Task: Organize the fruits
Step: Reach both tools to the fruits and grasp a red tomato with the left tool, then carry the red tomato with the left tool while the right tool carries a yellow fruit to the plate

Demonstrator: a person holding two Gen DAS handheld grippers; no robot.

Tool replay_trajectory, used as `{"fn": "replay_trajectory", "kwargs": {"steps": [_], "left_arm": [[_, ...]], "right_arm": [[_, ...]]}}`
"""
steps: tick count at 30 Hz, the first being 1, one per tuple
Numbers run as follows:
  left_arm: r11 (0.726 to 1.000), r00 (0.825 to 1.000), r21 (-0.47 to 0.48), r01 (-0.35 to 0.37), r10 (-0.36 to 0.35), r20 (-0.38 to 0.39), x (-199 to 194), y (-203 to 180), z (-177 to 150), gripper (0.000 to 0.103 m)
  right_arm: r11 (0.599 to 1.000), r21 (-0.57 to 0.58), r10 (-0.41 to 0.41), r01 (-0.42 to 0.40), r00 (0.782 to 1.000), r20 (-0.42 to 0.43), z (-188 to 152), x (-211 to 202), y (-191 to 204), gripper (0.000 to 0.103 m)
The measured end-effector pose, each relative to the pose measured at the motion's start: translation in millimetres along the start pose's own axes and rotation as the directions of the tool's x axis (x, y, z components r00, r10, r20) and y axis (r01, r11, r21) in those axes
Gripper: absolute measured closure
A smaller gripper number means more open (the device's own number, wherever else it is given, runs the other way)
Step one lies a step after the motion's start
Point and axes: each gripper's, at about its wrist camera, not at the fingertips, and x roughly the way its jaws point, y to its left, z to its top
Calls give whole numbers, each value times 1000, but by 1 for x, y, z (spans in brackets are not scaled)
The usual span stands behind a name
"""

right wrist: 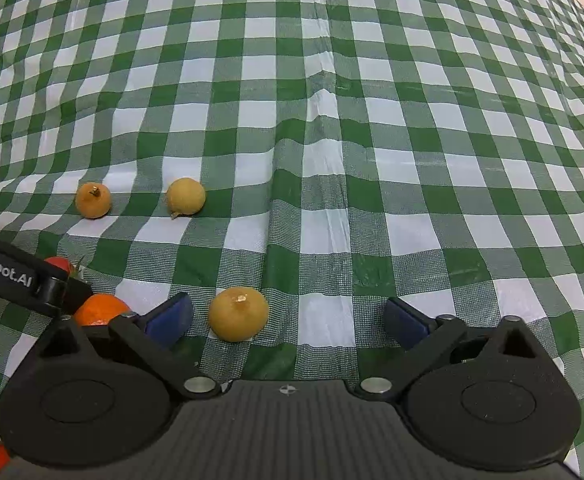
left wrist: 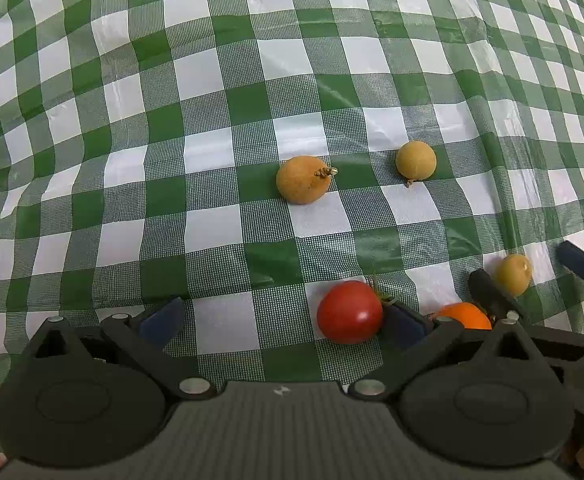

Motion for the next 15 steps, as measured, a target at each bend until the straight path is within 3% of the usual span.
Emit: {"fn": "replay_trajectory", "kwargs": {"steps": [1,2,3,4,5,8,15], "left_arm": [[1000,1000,-4,2,-2,-9,0,0,0,0],[1000,1000,-7,6,-6,-19,-2,0,1,6],[1000,1000,-9,10,-10,-19,-6,0,2,12],[1000,1000,-3,15,-15,-11,-11,-1,3,37],[1000,1000,10,27,-27,-6,-16,-2,5,69],[997,997,-27,68,-69,-44,-23,3,6,68],[997,997,-27,72,-72,-9,-57,9,-6,68]], "right_arm": [[1000,-21,20,-19,1000,10,-1,-3,4,50],[998,-40,49,-49,999,7,-1,-6,10,72],[997,-52,56,-56,998,-1,-2,-9,14,73],[997,-57,57,-57,998,-4,-1,-11,20,73],[997,-58,60,-60,998,-4,-3,-13,23,73],[997,-48,59,-59,998,-12,-6,-18,29,73],[997,-64,52,-52,999,1,6,-52,33,73]]}}
